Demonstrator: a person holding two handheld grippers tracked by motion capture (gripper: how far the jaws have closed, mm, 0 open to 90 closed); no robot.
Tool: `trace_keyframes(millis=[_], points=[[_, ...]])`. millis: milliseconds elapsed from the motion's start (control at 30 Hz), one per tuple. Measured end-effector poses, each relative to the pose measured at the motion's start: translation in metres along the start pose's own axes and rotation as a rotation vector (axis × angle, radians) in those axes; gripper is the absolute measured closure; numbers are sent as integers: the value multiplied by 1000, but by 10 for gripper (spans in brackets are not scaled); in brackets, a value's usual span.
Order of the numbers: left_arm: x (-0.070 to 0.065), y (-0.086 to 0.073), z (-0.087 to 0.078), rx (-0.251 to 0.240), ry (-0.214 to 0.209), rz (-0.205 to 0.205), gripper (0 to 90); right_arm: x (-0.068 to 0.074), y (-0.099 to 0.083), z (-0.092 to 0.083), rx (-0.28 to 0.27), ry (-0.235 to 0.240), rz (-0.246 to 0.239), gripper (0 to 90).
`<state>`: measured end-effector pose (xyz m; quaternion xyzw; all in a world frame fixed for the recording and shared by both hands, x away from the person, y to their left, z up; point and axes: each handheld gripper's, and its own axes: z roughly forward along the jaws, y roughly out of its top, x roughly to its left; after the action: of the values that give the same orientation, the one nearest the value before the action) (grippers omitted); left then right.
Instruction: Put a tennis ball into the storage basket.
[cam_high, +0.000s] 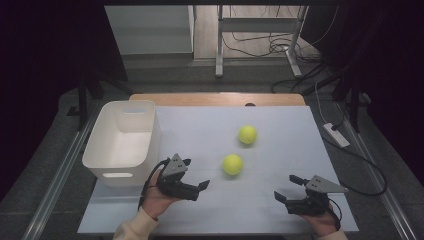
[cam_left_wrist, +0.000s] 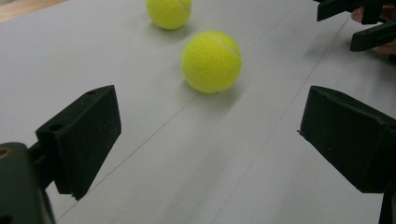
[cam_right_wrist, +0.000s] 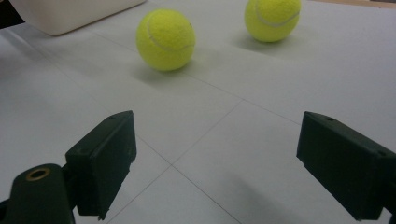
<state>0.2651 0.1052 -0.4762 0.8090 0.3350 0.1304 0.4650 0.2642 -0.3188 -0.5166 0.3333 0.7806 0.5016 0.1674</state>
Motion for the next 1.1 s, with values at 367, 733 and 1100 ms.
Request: trace_keyframes(millis=[367,733,1100], points=[[-1,7,7,7,-11,6,60,-1,-1,-2,-2,-4,-1,122],[-2,16,15,23,-32,20,58,0,-1,-2,-2,-4,0,122],[-4,23,22,35,-39,31,57,-1,0,-1,-5,-2,-6,122]])
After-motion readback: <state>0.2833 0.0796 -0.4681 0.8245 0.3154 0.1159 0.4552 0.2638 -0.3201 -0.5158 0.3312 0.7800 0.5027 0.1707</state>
